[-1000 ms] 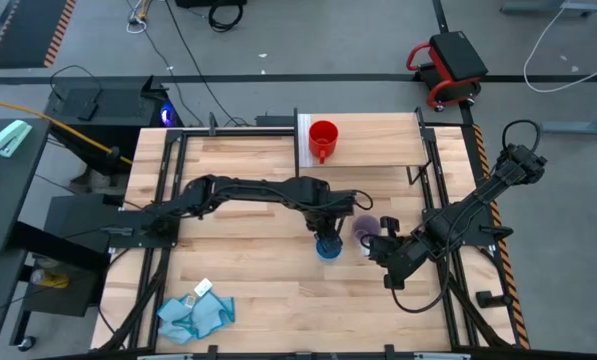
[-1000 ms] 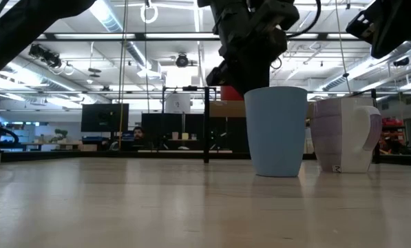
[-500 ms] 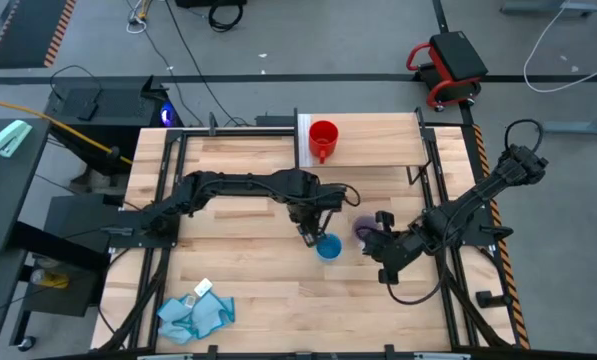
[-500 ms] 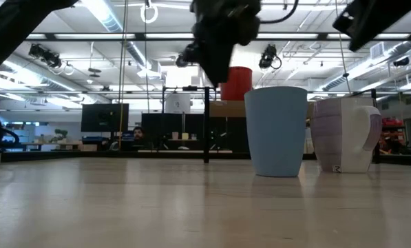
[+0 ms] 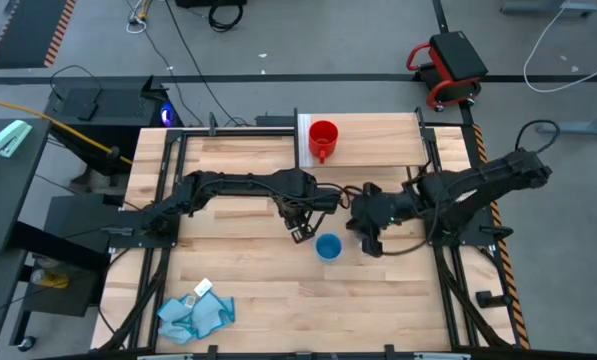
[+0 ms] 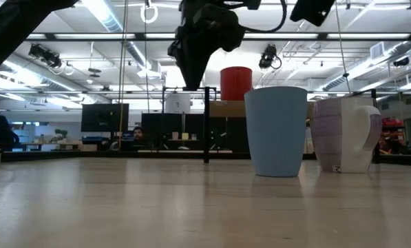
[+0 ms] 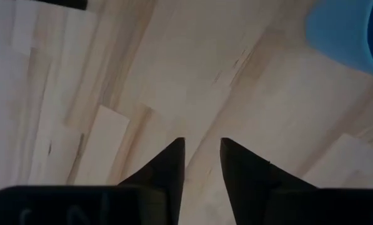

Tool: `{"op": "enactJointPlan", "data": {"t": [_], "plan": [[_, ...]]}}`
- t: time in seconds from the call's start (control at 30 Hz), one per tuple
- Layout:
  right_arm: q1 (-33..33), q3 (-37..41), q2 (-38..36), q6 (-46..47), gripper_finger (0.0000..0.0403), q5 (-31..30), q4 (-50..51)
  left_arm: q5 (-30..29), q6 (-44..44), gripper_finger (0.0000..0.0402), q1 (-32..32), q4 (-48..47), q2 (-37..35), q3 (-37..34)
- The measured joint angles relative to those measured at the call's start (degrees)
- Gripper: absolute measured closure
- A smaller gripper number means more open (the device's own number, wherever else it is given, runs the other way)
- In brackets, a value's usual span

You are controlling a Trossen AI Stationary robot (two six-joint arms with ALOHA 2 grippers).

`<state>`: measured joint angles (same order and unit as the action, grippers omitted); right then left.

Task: Stack small to large cups/mugs on shelf
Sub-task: Put the blue cup on the shelf

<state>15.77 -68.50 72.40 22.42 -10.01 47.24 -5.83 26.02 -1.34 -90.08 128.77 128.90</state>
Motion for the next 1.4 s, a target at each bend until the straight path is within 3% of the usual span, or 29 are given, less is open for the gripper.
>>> {"op": "enactJointPlan", "data": {"t": [0.23, 0.57, 0.7, 1.0, 1.2, 1.4], "plan": [[-1.12, 0.44, 1.81, -0.53, 0.0363, 1.74, 0.44, -0.60, -1.14, 0.0318, 4.03, 0.03, -2.60, -0.04], [-2.28, 0.49, 2.82, -1.58, 0.0364, 1.82, 0.19, -8.25, -1.13, 0.0343, 13.89, 0.17, -9.46, 0.04], [-4.15, 0.49, 3.10, -2.02, 0.0359, 6.07, 0.17, -10.04, -1.54, 0.0353, 17.11, 0.13, -9.66, 0.00], [-5.31, 0.49, 3.66, -4.43, 0.0305, 7.31, -1.12, -10.07, -6.50, 0.0373, 22.57, 2.66, -9.06, -0.04], [-7.20, -0.83, 8.28, -4.62, 0.0274, 7.34, -1.93, -10.07, -8.19, 0.0376, 26.73, 3.15, -9.07, -0.22], [-10.30, -5.58, 13.51, -6.30, 0.0272, 7.12, 3.50, -7.43, -12.23, 0.0371, 31.29, 5.72, -9.28, -7.18]]}}
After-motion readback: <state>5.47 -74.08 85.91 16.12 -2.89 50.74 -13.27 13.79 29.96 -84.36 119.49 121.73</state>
